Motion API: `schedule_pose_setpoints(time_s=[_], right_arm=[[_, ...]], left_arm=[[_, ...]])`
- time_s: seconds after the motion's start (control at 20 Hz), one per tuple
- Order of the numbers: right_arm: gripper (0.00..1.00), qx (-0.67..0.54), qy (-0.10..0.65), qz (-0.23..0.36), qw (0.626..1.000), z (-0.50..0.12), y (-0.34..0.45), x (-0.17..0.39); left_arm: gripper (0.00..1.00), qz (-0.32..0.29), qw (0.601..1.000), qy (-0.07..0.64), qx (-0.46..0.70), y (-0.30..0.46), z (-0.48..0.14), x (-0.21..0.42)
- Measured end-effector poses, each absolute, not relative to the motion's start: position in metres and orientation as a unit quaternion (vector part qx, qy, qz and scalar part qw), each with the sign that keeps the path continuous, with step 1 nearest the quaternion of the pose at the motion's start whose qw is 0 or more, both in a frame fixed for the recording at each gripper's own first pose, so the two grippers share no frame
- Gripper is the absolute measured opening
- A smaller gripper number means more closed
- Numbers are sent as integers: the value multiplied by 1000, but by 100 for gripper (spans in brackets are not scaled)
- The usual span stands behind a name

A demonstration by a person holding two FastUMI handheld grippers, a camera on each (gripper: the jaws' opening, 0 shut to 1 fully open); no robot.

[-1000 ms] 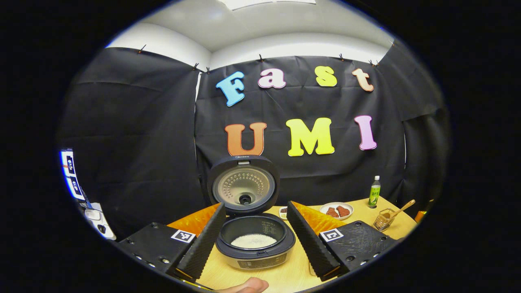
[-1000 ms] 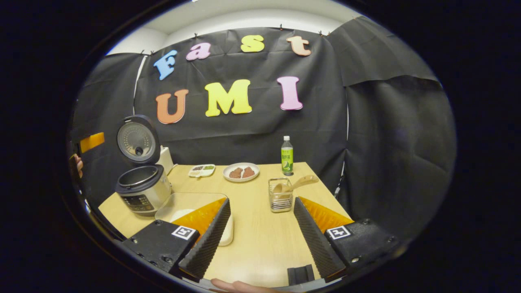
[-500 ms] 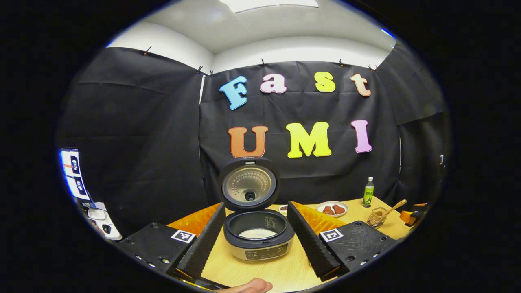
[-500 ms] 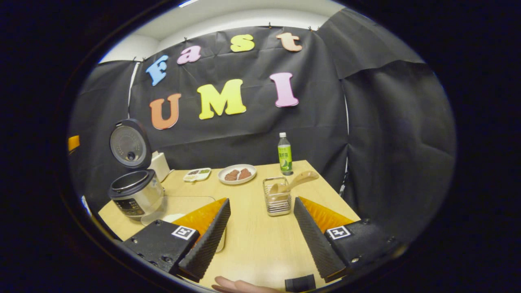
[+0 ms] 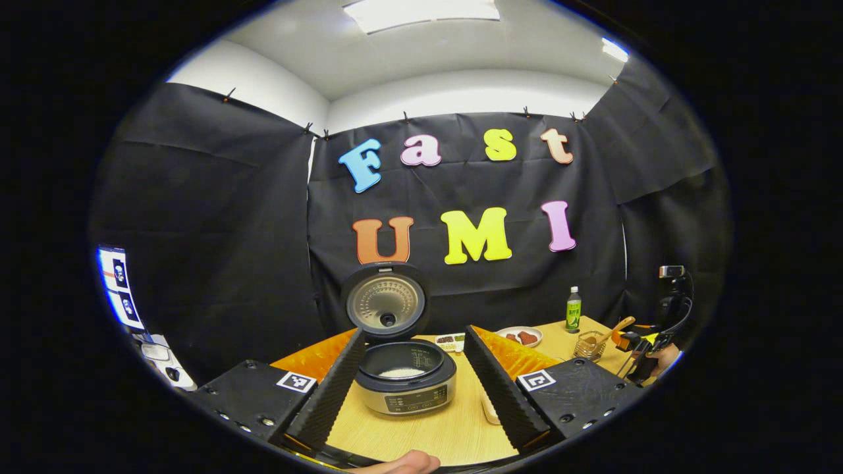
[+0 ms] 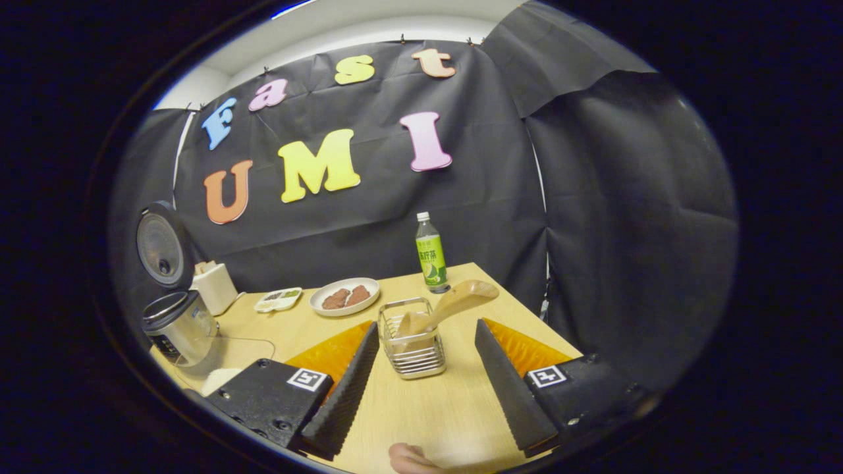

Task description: Close the left gripper, press the button to open the rice cooker; take a wooden spoon from the chopstick holder with the right hand, scoop a spoonful of rice and pour it into the rice cooker, then put the wooden spoon back into the chopstick holder.

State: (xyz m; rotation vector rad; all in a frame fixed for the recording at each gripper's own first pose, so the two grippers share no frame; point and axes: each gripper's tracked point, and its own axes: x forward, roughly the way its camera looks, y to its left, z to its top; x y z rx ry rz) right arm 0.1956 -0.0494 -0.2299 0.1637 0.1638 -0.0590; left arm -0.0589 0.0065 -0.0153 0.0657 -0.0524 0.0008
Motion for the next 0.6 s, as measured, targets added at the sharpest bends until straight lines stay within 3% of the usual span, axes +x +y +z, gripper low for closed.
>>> schedule_pose_setpoints(time_s=[0.15,0.2,0.3,0.35,0.4,0.5,0.55,0.6], right_arm=[[80,82,79,-53,992,-239,-62,226],[83,77,84,-57,992,-241,-65,235],[80,77,82,-36,993,-238,-58,249],[71,75,83,-24,993,-236,-52,255],[71,74,83,-14,994,-235,-49,258],[51,78,75,1,994,-226,-39,263],[47,78,69,7,995,-221,-35,264],[37,70,67,7,995,-219,-31,271]], left_arm=[[96,-17,998,-28,45,-9,-19,-64],[96,-21,998,-32,48,-13,-19,-65],[95,-28,998,-32,50,-19,-23,-65],[95,-30,998,-29,49,-20,-26,-64],[95,-32,998,-27,49,-21,-26,-64],[95,-34,998,-25,47,-20,-28,-65],[95,-35,998,-24,45,-20,-29,-64],[95,-36,998,-22,44,-19,-30,-63]])
